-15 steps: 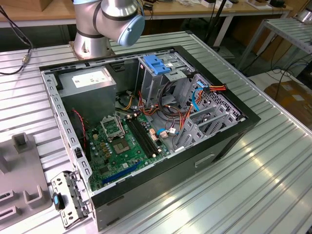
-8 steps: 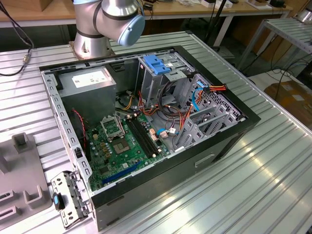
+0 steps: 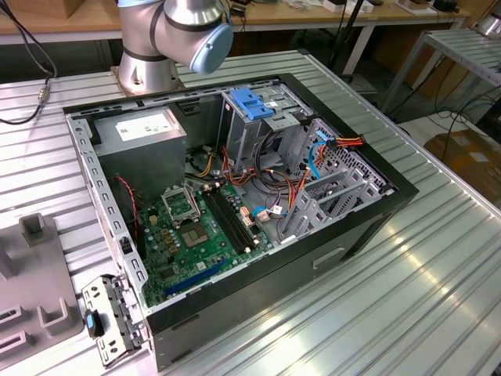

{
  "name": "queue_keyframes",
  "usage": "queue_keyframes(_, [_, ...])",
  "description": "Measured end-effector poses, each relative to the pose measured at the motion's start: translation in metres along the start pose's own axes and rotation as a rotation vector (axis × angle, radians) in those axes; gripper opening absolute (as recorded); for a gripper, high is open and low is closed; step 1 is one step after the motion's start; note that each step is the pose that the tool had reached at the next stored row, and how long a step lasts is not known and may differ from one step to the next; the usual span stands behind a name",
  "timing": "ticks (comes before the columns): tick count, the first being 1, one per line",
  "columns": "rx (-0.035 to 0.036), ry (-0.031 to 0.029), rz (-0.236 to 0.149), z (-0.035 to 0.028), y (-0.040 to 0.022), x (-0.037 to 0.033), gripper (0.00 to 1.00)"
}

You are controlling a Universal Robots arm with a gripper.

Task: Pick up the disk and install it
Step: 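Pick up the disk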

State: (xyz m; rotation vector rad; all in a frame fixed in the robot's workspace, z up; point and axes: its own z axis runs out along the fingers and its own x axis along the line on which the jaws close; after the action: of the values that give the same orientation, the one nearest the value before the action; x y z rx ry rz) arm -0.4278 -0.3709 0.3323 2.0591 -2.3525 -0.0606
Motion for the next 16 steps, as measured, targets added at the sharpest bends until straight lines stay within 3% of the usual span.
queue_keyframes(2, [-0.0056, 0.0008, 0.002, -0.0001, -0.0018, -0.0002, 0.45])
queue_keyframes(7, [-0.0072, 0.0008, 0.006, 0.0000, -0.0040, 0.0000, 0.45])
queue_keyframes(9, [-0.0160, 0.0019, 0.008, 0.0003, -0.0057, 0.0000, 0.45])
queue_keyframes(11, [-0.0330, 0.0042, 0.010, 0.0005, -0.0069, -0.0002, 0.45])
queue_keyframes(12, [-0.0568, 0.0073, 0.012, 0.0009, -0.0078, -0.0003, 0.45])
queue_keyframes(13, [-0.0702, 0.0092, 0.013, 0.0011, -0.0085, -0.0004, 0.45])
queue_keyframes(15, [-0.0865, 0.0114, 0.014, 0.0013, -0.0128, -0.0010, 0.45])
queue_keyframes(16, [-0.0899, 0.0119, 0.014, 0.0013, -0.0146, -0.0012, 0.45])
